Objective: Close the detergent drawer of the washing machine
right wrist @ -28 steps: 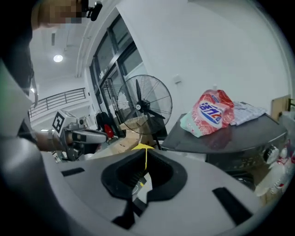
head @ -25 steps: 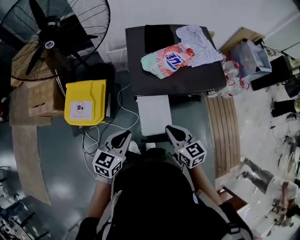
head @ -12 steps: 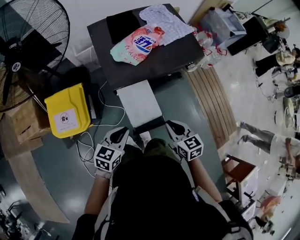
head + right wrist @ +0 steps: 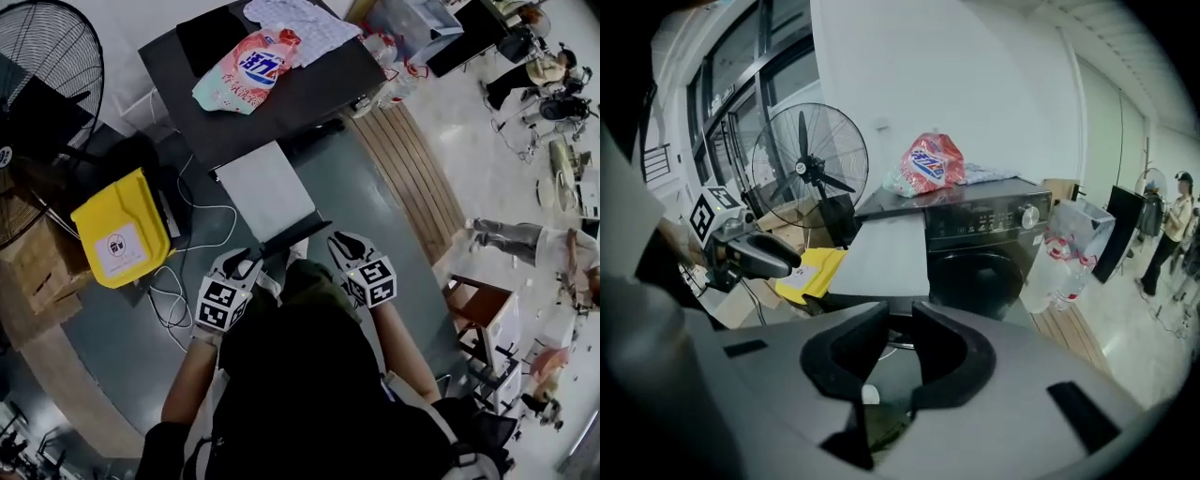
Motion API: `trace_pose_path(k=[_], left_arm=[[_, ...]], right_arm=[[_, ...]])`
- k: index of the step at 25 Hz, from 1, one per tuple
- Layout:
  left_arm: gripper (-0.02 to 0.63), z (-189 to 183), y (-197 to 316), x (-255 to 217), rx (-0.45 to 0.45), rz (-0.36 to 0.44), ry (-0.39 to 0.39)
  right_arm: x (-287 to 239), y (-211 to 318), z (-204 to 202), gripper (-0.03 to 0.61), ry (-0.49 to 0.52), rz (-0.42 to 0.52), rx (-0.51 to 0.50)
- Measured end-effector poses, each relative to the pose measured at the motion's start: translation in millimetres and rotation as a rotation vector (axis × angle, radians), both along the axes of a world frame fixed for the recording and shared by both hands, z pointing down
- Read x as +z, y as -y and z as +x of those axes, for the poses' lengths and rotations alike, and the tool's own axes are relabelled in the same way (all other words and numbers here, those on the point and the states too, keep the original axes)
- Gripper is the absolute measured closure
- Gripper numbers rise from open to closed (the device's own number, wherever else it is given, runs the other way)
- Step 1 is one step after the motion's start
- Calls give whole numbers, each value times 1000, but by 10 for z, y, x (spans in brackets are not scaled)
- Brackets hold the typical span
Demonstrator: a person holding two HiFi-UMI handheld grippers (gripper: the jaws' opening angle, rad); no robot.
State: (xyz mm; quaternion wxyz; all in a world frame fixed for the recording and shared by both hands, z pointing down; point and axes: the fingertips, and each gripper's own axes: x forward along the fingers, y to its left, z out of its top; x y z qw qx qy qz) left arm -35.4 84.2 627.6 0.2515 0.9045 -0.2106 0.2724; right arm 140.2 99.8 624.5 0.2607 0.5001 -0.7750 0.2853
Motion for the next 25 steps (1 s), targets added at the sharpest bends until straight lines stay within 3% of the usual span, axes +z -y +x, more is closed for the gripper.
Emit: trace_pose_path(k=[10,18,25], left_arm=[[459,70,-144,479,26,-92,98],[453,109,-210,730,-1,-153,159],[453,163,-176,826,-42,-162,168]], right_arm=[[512,59,137,405,-45,-95,-59],[715,130,94,396,-95,-135,-182],[747,224,47,396,-91,-136,-242]])
